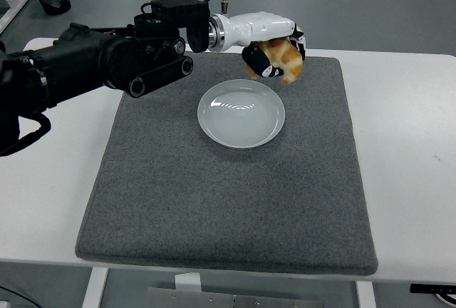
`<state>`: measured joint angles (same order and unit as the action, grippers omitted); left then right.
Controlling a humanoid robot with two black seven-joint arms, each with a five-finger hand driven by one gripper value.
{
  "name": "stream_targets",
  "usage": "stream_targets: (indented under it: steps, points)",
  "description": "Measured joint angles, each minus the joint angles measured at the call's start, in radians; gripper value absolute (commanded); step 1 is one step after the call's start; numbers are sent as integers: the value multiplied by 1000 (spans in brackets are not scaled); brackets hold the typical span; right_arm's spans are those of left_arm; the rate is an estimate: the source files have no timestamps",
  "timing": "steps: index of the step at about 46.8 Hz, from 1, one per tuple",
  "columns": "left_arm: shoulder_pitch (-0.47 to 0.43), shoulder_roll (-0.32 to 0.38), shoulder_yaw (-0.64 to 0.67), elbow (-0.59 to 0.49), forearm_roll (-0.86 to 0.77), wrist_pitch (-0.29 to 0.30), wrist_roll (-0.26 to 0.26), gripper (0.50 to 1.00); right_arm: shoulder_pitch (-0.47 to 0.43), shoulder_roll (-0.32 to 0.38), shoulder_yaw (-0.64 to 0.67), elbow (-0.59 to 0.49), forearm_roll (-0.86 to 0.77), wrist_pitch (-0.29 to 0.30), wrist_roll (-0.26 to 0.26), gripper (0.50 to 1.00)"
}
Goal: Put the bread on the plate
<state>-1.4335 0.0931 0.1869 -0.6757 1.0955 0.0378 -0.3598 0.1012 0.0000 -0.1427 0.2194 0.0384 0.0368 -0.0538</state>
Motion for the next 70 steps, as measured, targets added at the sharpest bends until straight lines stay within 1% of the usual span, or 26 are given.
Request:
stream_targets:
  steps: [8, 13, 28, 37, 43, 70]
  points:
    - [36, -32, 71, 27, 0, 47, 0, 500, 0, 0, 0, 0, 0, 0, 0, 930]
    - [66, -42, 100, 42, 0, 60, -1, 500, 0, 0, 0, 0, 0, 0, 0, 930]
    - [124, -43, 144, 64, 0, 94, -8, 500, 0, 0, 0, 0, 0, 0, 0, 930]
    - [133, -42, 164, 68, 1, 100, -8, 500, 0, 0, -1, 0, 0, 0, 0, 932]
    - [137, -42, 190, 97, 1, 114, -9, 500, 0, 0, -1, 0, 0, 0, 0, 930]
    - [157, -41, 192, 107, 0, 122, -11, 500, -2, 0, -1, 0, 0, 0, 0, 932]
